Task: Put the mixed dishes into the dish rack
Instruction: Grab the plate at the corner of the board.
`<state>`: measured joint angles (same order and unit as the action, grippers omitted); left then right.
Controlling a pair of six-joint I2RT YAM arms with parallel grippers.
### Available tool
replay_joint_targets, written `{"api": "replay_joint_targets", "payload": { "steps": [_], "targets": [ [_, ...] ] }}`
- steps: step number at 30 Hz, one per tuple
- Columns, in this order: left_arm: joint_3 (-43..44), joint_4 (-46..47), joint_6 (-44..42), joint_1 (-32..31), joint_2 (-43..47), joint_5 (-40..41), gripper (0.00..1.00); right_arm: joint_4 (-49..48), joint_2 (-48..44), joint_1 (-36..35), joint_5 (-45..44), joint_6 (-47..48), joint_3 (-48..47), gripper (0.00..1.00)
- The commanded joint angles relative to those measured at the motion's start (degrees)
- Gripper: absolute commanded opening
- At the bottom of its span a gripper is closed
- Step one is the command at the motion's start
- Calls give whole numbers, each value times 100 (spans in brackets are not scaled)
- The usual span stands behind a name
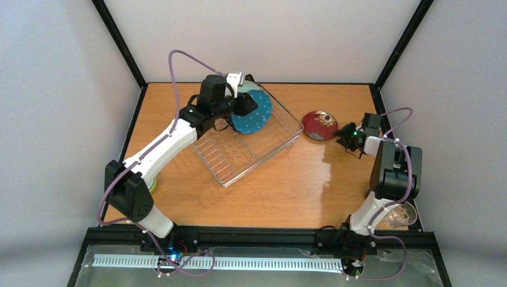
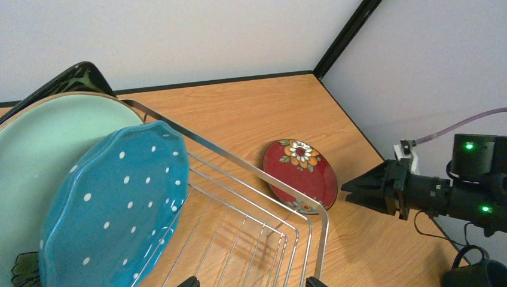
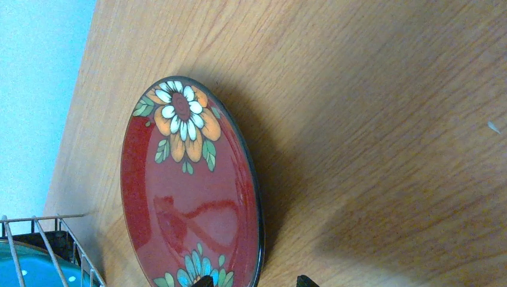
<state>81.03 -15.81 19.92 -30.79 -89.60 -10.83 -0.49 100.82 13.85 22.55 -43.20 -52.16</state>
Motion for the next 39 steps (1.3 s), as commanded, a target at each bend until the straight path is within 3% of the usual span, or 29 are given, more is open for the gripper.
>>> {"api": "replay_joint_targets", "payload": {
  "steps": [1,28,39],
  "targets": [
    [13,230,-76,-42,155,-204,100,-284,213,53,89,-61,62,80],
    [-17,496,-387,-42,56,-322,100,-556,1093,48,171,-264,-366,80],
    [-74,448,-476,-41,66,-375,100,-626,1512,31,241,-344,-620,75]
  ]
}}
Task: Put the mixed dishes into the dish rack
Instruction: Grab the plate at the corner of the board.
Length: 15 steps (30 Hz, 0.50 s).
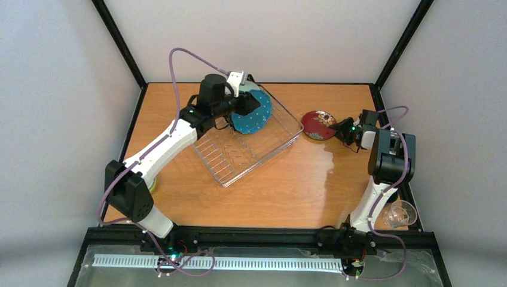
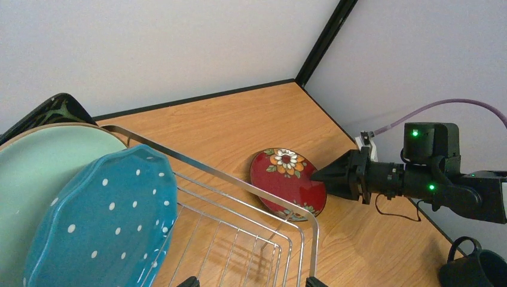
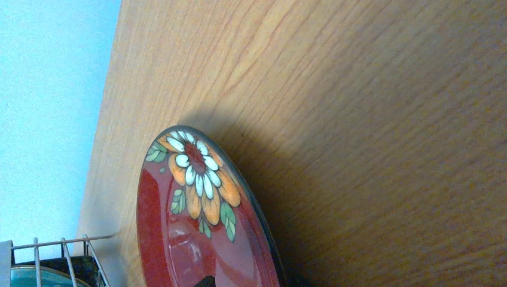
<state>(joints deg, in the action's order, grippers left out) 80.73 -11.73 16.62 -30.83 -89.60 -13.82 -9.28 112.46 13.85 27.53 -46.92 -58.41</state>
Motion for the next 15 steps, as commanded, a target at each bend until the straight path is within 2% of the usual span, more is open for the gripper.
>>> {"api": "replay_joint_targets", "payload": {
  "steps": [1,4,9,14,15],
  "targets": [
    [-51,39,-150,-35,66,-79,100,255,373,30,-258,30,-15,73],
    [-80,34,-181,-32,58,-68,100,266,451,22,-259,42,-67,62],
    [-81,13,-203,-34,33,-50,100,286,530,17,-190,43,-131,30],
    [-58,-7,-179,-30,7,-52,100,344,462,4,-180,69,-165,11],
    [-57,-13,-171,-32,7,-53,100,362,442,4,-174,84,-177,4]
  ]
}}
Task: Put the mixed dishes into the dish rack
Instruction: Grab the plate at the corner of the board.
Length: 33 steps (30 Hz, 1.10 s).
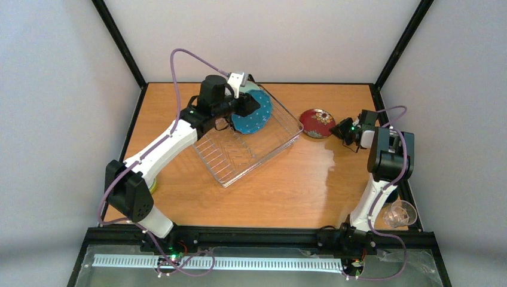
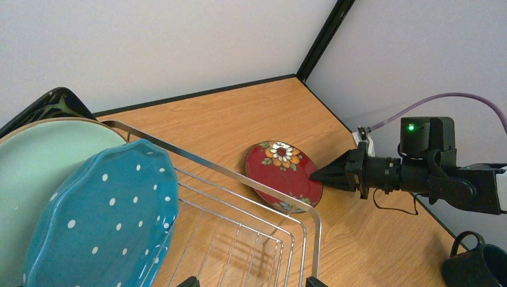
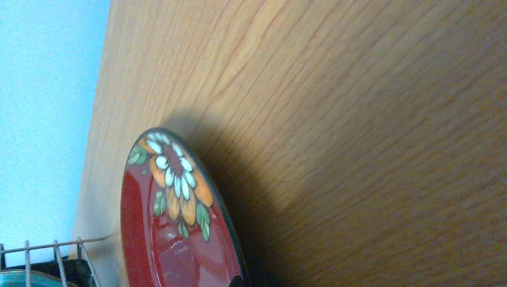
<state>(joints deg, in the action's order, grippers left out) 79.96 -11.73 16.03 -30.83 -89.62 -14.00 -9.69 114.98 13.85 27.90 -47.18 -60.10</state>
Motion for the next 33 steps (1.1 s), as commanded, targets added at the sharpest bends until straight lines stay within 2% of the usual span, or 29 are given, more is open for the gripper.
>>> {"api": "replay_joint_targets", "payload": {
  "steps": [1,11,33],
  "targets": [
    [26,-18,-97,-29,8,-35,100,409,163,4,-200,111,-11,2],
    [136,21,133,-36,0,-190,100,510,-286,4,-89,167,-103,2],
    [681,-137,920,-37,-376,-1193,100,717,-1533,4,-25,71,-273,2]
  ]
}}
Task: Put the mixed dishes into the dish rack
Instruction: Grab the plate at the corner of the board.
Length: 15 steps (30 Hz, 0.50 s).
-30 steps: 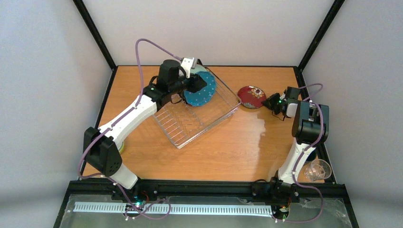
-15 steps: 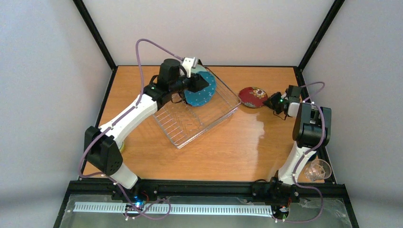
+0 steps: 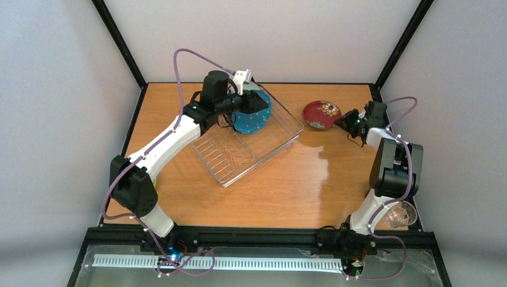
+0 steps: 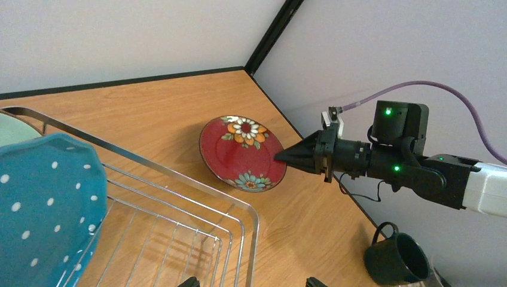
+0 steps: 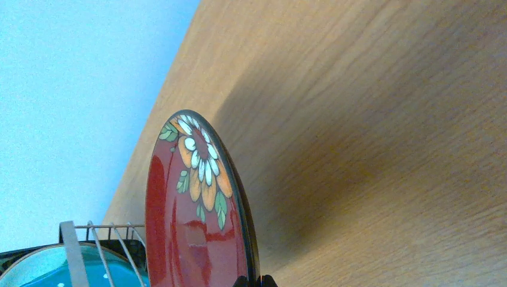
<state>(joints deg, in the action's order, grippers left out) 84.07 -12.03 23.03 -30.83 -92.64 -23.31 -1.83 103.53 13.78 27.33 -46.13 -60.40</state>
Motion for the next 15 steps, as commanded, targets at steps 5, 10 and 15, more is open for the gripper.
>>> {"api": "replay_joint_targets", "payload": {
  "steps": [5,10,15],
  "targets": [
    [316,-104,368,-36,-124,-414,100,-13,-740,10,43,-109,-308,2],
    [383,-76,535,-37,-241,-628,100,118,-1094,11,132,-157,-443,2],
    [513,43,778,-36,-445,-878,100,174,-1537,11,272,-205,-443,2]
  ]
}}
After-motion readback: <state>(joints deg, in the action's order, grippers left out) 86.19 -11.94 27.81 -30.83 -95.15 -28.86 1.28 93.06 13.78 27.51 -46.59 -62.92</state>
